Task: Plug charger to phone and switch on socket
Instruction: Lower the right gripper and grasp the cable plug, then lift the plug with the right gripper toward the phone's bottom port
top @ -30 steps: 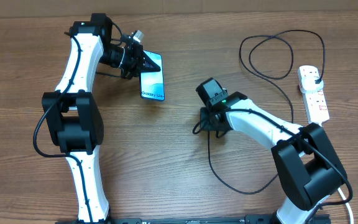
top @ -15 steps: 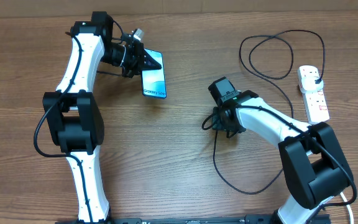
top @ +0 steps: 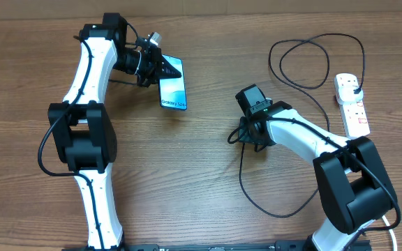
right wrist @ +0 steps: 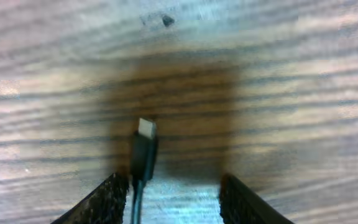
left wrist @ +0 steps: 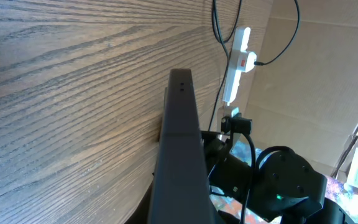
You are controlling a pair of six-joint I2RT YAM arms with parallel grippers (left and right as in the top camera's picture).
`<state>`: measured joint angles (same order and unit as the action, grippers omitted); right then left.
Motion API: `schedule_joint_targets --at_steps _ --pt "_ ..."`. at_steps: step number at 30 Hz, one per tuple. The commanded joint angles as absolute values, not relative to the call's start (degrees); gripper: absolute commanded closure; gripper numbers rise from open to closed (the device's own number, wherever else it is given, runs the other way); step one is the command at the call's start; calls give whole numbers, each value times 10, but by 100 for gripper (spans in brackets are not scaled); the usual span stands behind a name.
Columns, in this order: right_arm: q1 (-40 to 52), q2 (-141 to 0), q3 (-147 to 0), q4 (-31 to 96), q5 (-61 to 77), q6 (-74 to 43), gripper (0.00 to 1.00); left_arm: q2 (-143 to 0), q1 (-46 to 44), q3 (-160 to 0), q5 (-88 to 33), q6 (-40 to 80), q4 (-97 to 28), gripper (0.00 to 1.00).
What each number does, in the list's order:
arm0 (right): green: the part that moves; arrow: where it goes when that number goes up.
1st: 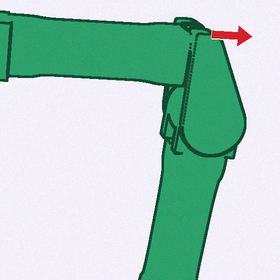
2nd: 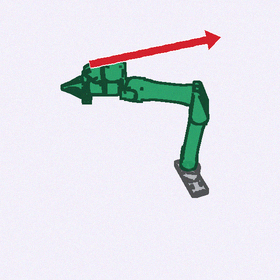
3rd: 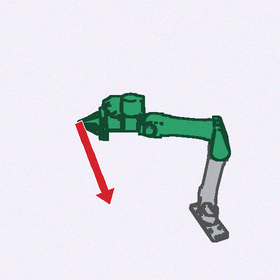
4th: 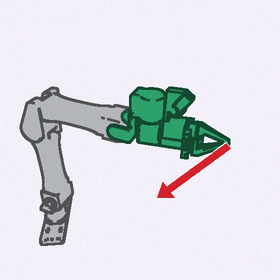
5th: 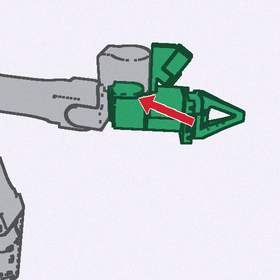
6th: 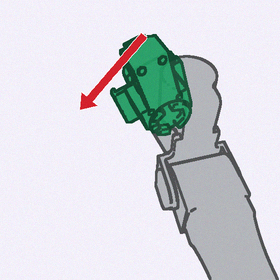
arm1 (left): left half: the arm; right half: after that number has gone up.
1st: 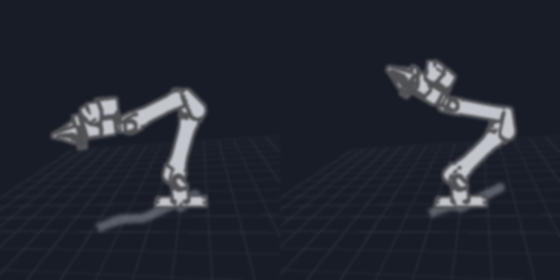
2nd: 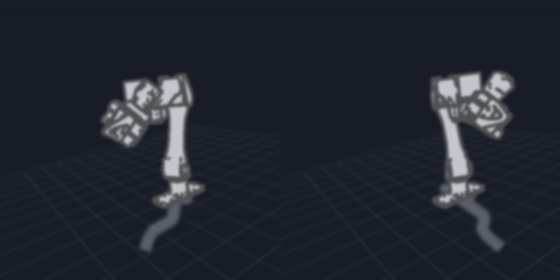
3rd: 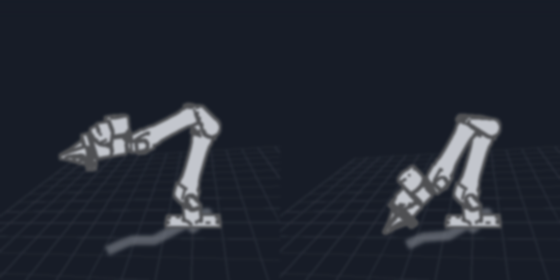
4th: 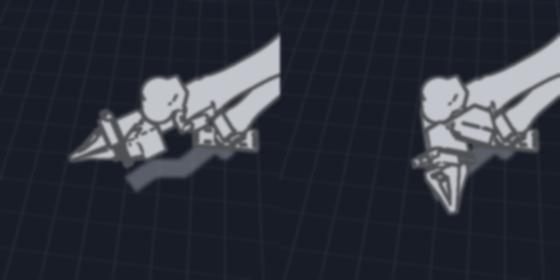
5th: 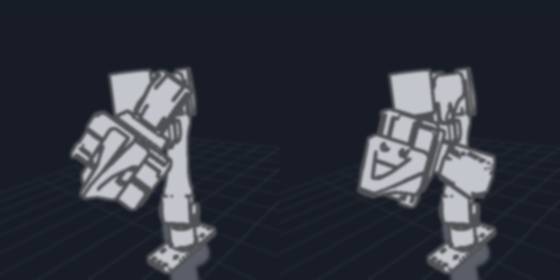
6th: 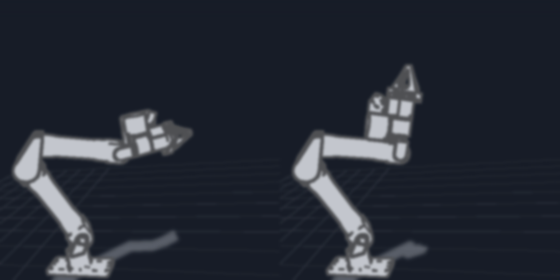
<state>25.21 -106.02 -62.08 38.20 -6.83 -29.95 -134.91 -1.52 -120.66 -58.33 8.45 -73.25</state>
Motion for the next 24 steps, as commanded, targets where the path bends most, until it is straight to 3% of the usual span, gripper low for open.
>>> schedule_joint_targets --at_steps 1,5,12,16,24 --pt "249 -1076 -604 362 -59 -300 56 -1342 -20 -1220 -611 88 -733 96" --pt "249 -1076 -604 389 -59 -304 70 -1342 -21 -1220 -611 88 -733 96" --pt "250 -1076 -604 378 -52 -317 81 -1342 -27 -1220 -611 88 -732 96" --pt "250 -1076 -604 383 -48 -317 96 -1342 -28 -1220 -611 88 -732 96" --pt "250 -1075 -604 380 -50 -317 96 -1342 -28 -1220 -612 62 -743 96"
